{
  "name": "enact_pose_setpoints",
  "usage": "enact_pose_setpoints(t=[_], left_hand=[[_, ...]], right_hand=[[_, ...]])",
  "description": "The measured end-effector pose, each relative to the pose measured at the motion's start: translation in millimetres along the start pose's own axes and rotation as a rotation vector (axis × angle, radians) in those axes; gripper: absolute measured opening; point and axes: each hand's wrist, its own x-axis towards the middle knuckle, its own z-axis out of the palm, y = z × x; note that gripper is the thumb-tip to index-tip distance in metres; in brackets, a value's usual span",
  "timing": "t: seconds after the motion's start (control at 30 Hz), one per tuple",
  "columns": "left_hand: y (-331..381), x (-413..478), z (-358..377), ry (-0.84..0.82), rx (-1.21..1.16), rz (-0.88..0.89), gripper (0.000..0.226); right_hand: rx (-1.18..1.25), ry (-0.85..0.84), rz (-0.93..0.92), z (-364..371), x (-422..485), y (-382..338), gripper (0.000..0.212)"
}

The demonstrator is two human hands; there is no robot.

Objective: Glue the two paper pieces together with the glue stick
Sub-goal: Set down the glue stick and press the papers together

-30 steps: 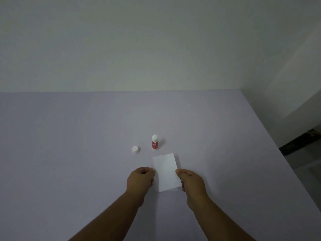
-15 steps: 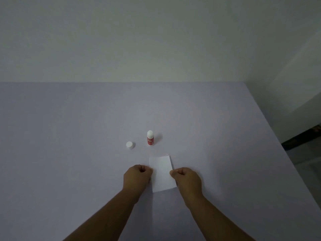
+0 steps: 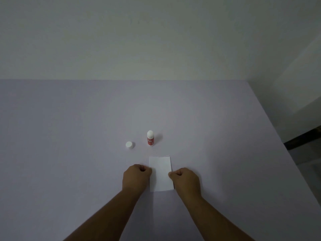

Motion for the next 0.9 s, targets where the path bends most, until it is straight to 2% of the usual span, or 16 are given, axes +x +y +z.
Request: enact_pose_setpoints(t=[0.43, 0.57, 0.67, 0.73, 0.9], left_hand=[[-3.8, 5.0, 5.7, 0.037, 0.111, 0.047, 0.021], [-5.6, 5.1, 7.7, 0.078, 0.177, 0.151, 0.008], [-11.6, 6.5, 9.9, 0.152, 0.344, 0.435, 0.033], [-17.1, 8.2, 7.5, 0.085, 0.526, 0.606, 0.046], [-37.8, 14.7, -2.2, -0.112, 0.769, 0.708, 0.075]], right_hand=[[-0.105, 0.022, -0.005, 2.6, 0.7, -1.1, 0.027], [-0.131, 0.031, -0.011, 4.3, 1.0, -1.3, 0.023], [-0.132, 0.038, -0.01, 5.3, 2.4, -1.3, 0.029], [-0.138, 0.029, -0.01, 5.4, 3.3, -1.0, 0.026], [-0.198, 0.017, -0.084, 2.2, 3.1, -3.5, 0.02]])
